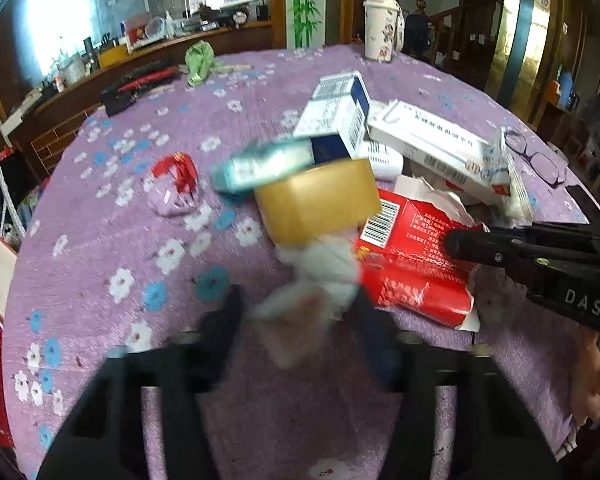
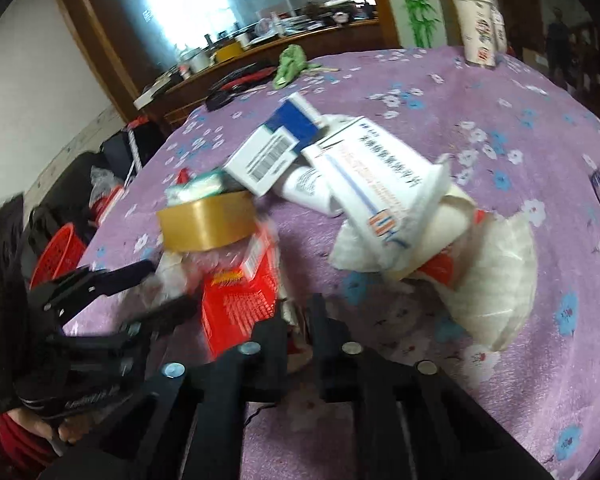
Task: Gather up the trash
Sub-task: 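Move both open tools back over the trash pile, then grasp the white plastic bag with the left tool while the right tool grasps the red carton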
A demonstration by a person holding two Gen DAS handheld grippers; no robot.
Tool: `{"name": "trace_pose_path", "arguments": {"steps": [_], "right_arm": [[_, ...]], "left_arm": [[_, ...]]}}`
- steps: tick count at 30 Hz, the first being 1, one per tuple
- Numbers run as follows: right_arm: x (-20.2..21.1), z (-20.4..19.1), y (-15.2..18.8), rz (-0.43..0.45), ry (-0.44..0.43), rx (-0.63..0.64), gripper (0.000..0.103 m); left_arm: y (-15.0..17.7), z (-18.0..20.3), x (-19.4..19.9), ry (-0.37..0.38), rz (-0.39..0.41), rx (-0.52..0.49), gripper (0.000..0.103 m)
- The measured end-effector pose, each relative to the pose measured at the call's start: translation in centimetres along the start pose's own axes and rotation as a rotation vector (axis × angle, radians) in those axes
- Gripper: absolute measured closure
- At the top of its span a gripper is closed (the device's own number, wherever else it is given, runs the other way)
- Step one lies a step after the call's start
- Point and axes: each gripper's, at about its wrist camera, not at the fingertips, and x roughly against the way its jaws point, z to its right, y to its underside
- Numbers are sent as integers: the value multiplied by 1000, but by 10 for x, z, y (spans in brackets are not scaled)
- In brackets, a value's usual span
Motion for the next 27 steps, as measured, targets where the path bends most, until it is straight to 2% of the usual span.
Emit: {"name": "trace_pose_path", "arguments": {"steps": [5, 9, 16, 27], "right_arm": [[6, -2, 5, 15, -15, -9, 98], [18, -3, 10, 67, -25, -36, 98], [37, -13, 21, 137, 4, -17, 98], [51, -15, 16, 161, 2, -12, 98]], "left_arm": [[6, 2, 9, -4, 27, 5, 57], [13, 1, 21, -25, 78, 19, 58], [17, -4, 33, -26, 133, 48, 58], [34, -4, 46, 56, 107, 54, 58]]}}
